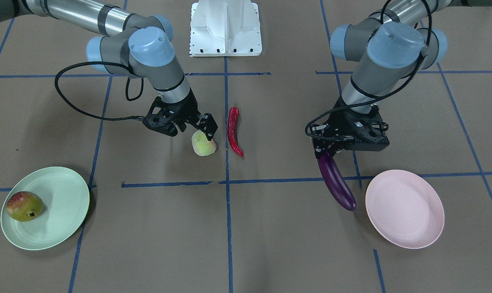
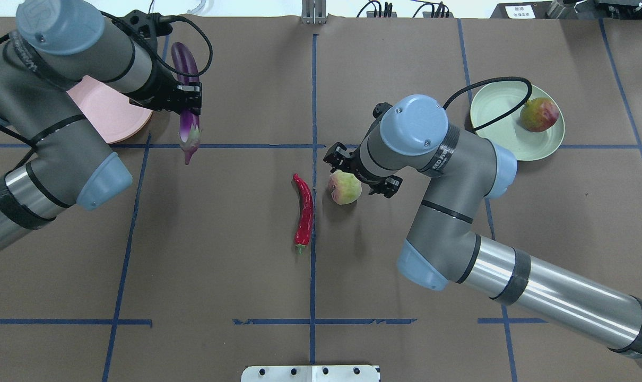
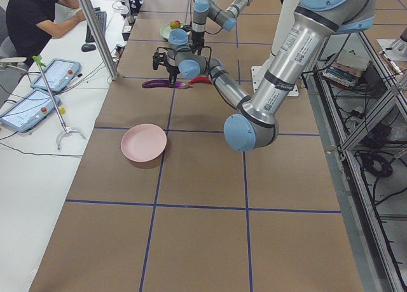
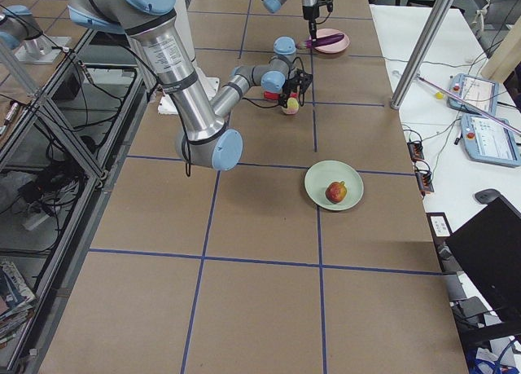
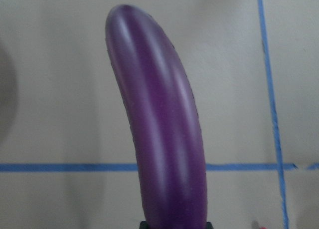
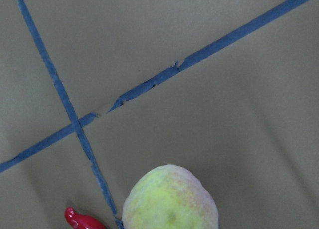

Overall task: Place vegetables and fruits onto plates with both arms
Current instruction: 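Carry the purple eggplant toward the pink plate while the right gripper reaches the apple, then lower the eggplant onto the pink plate while the right gripper places the apple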

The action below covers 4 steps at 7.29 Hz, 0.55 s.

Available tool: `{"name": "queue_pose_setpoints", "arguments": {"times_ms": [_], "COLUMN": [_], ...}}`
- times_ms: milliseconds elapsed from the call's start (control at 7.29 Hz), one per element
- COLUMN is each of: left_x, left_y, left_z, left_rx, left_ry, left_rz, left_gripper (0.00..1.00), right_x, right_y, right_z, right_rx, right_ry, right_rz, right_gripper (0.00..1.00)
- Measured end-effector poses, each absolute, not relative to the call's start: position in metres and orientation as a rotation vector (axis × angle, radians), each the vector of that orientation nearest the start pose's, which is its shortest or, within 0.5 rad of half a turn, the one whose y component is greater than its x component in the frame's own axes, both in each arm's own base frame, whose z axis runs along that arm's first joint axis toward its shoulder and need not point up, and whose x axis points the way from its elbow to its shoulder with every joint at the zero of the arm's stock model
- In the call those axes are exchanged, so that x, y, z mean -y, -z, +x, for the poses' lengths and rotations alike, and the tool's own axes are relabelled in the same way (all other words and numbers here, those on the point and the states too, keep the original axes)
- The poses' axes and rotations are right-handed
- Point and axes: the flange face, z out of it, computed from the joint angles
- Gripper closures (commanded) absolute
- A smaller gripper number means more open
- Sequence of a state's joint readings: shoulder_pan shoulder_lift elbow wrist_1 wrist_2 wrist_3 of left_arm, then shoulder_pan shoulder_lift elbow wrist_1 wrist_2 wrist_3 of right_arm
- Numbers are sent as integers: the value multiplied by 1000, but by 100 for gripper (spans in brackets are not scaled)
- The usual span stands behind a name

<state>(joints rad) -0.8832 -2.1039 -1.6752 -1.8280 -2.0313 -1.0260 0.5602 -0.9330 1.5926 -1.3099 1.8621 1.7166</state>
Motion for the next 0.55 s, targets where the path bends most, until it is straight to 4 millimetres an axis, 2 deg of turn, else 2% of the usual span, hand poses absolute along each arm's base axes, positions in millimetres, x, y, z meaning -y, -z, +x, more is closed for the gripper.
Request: {"name": "queue_pose_setpoints", "arguments": {"times_ms": [412,549], "left_x": [593,601], "left_y": [-296,-305], "left_z": [322,316], "left_rx": [-896,-878], "left_ry": [92,82], "left_rz": [281,286], "left_gripper": [100,100], "right_x": [468,471], "right_y": [-241,-242], "right_z": [-567,-573], "right_rx": [929,920], "right_ry": [-531,-536], "right_rz": [-67,-70], "right_gripper": [0,8]}}
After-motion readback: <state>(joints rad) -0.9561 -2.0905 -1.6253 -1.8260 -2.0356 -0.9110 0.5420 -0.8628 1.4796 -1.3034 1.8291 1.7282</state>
